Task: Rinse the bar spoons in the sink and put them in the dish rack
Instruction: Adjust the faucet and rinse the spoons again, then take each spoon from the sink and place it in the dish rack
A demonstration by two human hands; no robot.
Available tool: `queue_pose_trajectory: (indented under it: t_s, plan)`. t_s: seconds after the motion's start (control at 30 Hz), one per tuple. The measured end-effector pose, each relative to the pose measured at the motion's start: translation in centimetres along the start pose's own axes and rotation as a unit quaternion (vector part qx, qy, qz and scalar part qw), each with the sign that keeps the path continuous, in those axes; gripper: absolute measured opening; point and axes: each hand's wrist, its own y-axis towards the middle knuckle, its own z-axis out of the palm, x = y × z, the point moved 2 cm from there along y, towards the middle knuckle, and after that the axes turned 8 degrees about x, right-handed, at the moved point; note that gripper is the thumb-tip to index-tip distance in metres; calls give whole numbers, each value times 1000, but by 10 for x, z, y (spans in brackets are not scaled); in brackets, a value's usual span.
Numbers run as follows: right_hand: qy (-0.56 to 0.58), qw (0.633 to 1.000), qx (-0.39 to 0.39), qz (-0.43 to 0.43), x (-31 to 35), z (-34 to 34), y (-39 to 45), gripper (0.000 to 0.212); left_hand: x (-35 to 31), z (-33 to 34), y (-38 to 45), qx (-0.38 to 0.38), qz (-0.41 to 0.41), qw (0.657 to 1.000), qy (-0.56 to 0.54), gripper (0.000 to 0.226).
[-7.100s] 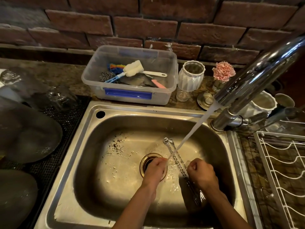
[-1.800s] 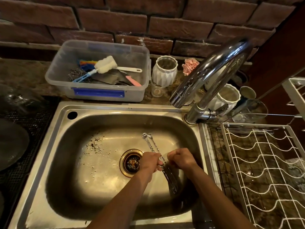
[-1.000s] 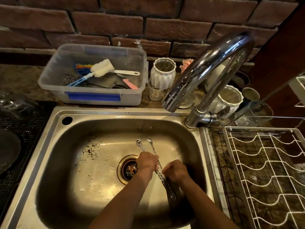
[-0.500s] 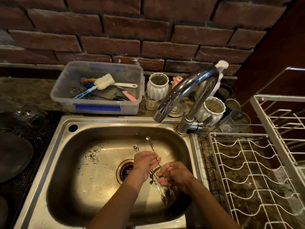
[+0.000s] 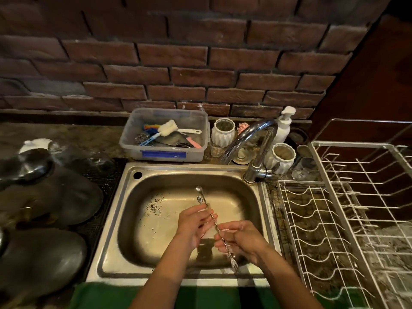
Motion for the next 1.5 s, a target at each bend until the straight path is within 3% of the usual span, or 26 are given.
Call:
queue_pose_trajectory:
  t_s: [0.53,0.7,1.0,1.5]
  plan:
    - [-75,990,70,-98,53,87,-158,17,-69,31,-164,36,126,988,80,19]
    - [-94,985,55,-136,80,86,-205,15,-92,65,-197,63,139,983,99,21]
    - [-114,978,-17,-174,113,33,-281,17,-88,163,-226,137,132,970,154,21]
    - [-160,962,-142,-169,113,-114,-337,12,-10,322,-203,187,101,938,274,13]
